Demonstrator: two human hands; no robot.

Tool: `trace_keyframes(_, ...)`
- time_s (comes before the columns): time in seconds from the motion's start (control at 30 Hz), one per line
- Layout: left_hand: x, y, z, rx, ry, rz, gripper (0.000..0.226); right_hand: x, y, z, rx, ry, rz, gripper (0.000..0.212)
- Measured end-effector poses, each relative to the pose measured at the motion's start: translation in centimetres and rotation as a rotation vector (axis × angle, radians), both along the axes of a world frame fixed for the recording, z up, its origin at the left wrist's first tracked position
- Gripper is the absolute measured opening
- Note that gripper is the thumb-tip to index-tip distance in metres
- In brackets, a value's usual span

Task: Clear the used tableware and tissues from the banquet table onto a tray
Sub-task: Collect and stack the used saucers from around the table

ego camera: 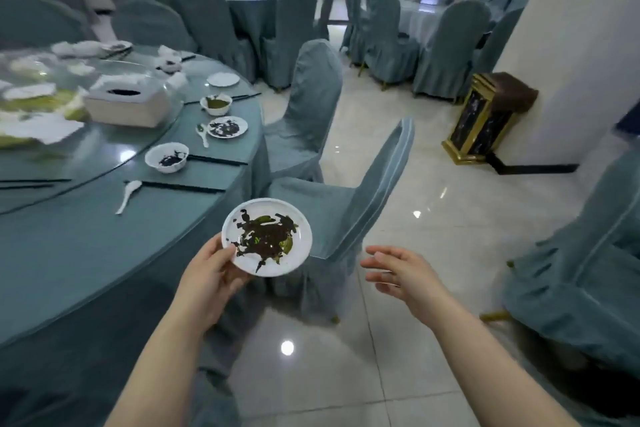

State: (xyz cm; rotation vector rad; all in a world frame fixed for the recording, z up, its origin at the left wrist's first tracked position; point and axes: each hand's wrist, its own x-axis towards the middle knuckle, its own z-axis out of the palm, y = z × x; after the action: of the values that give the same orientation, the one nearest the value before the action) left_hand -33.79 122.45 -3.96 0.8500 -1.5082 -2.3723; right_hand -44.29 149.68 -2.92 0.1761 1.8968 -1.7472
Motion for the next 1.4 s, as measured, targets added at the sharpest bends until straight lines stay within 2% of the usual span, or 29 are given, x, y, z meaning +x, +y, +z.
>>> trace_keyframes(0.43,-3.8,-6.8,-0.2,-0.052,-0.012,0.38,0.027,-14.3,-13.0,-2.6,-0.041,-0.073,0.399,0.012)
trace_keyframes(0.67,-7.3,-13.7,-1.4,0.006,0.011,0.474,0.027,-19.5,-20.2,-3.9,0.044,-0.082,0.38,0.014)
trace_keyframes(0.97,-12.4,-21.7,0.6,-0.021,0.037,0.535,0.026,-25.6,-29.1,-4.4,0.123,-0.004,0.377,0.012)
trace_keyframes(1.4,-18.6,-31.9,-0.4,-0.009,-0.064,0.725,0.027,-38.6,-45.5,-10.8,0.173,-0.064,0.396,0.023)
